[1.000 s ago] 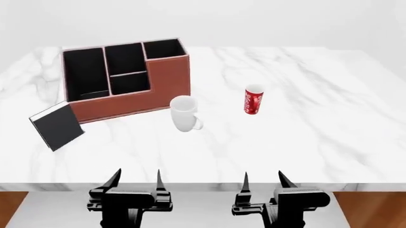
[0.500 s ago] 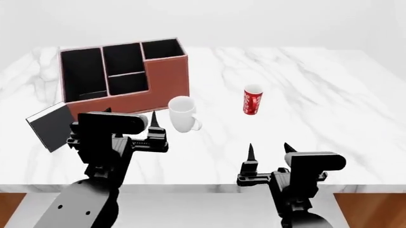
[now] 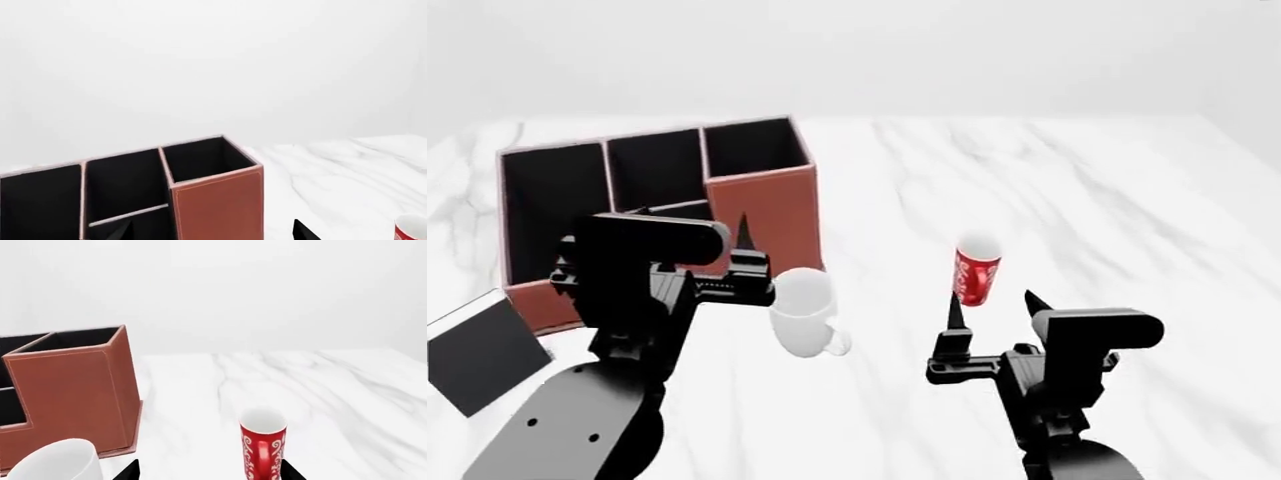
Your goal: Pick up the red mug and place it to the right of the caddy.
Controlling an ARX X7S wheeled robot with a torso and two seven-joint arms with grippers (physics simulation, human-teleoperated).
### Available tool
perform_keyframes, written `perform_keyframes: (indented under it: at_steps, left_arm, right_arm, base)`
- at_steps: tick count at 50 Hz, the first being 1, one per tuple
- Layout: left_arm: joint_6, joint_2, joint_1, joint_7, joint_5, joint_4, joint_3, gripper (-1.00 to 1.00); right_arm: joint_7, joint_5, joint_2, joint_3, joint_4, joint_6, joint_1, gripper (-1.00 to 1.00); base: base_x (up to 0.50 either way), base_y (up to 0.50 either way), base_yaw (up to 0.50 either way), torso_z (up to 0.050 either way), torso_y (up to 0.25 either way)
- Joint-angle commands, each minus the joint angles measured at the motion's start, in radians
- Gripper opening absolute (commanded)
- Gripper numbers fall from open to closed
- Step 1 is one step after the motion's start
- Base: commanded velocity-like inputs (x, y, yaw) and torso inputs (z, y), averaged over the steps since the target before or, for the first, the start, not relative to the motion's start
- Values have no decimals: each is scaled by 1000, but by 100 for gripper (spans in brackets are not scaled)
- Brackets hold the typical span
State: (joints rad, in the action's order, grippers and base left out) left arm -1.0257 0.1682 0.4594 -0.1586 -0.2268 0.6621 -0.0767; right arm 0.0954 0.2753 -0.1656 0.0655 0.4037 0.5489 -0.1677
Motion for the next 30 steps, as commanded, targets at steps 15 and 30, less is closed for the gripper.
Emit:
perform_keyframes:
  at_steps: [15, 30]
  left_arm:
    - [12, 12, -1, -9, -17, 0, 0, 100]
    - [19, 18, -6, -15, -28, -1, 5, 100]
  right_arm:
    - [11, 15, -14, 10, -11, -7, -9, 100]
    - [14, 9, -22, 25, -14, -47, 4, 100]
  base:
    - [500, 0, 0, 0, 1]
    - [67, 0, 0, 0, 1]
